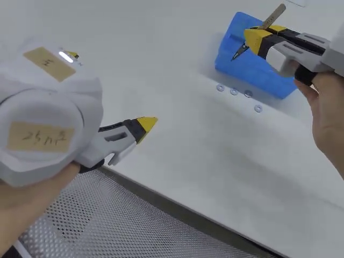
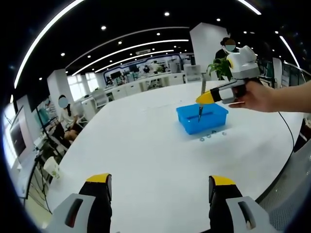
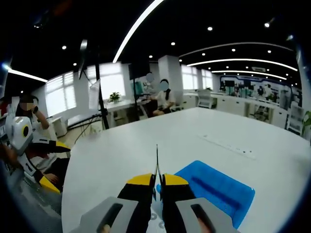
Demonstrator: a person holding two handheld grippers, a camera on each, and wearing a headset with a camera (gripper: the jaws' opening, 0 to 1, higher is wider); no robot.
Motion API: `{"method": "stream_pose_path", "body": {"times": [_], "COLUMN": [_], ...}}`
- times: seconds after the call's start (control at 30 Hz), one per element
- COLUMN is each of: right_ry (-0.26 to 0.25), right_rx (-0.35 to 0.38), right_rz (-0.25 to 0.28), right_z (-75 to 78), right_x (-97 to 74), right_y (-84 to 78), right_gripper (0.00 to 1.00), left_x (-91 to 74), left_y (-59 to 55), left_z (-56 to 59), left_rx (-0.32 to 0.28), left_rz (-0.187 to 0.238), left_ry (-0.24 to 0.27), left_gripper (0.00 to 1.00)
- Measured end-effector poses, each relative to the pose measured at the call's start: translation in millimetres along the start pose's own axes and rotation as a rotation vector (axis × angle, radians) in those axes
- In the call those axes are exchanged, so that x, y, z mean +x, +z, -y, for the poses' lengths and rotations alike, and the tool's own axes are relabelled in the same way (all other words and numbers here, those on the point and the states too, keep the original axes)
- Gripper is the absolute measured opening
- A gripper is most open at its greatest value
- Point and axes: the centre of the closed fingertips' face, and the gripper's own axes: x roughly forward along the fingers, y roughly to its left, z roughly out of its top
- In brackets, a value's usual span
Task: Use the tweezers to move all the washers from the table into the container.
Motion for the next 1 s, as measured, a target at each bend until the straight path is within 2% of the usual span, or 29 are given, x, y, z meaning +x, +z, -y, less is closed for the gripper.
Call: {"method": "stream_pose_path", "body": {"times": [0.47,0.83,1.0], "right_ry": [0.018,0.019,0.013], "right_rx": [0.016,0.012,-0.025], "right_rz": [-0.065,-0.095,-0.112], "right_z": [-2.8,-2.9,-3.3], "right_x": [9.5,14.3,13.5], "right_y": [-33.6,-45.8,-49.6], "right_gripper": [0.03,0.03,0.03], "left_x": [1.9,3.9,4.3], "left_y": [-1.9,-3.8,-4.8], "left_z": [0.8,1.4,1.7], "left_rx": [0.005,0.011,0.015], "left_rz": [-0.011,-0.018,-0.023], "left_ry": [-0.003,-0.01,-0.01], "left_gripper": [0.83,0.83,0.83]}}
